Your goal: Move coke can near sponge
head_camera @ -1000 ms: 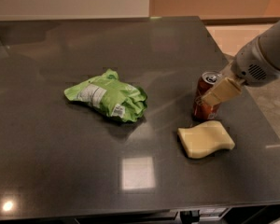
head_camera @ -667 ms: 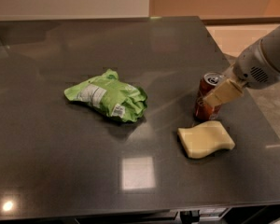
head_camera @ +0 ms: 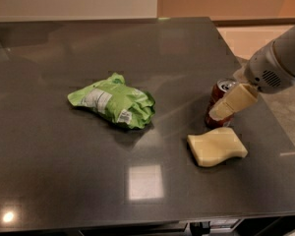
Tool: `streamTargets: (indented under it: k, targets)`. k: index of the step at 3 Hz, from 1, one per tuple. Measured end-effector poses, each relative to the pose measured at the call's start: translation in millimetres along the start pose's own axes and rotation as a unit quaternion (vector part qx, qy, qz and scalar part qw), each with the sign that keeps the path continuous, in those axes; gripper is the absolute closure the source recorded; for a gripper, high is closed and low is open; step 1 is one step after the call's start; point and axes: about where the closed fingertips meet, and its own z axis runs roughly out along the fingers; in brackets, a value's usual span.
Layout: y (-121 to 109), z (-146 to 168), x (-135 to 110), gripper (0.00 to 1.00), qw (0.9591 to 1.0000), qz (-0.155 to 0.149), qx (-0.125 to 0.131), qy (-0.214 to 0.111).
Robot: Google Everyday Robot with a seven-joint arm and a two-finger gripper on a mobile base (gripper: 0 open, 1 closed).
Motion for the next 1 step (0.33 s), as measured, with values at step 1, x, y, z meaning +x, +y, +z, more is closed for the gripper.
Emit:
streamTargets:
  k: [1]
  targets:
    - [0.0,0.0,0.0,0.00,1.0000,0.000,0.000,0.000]
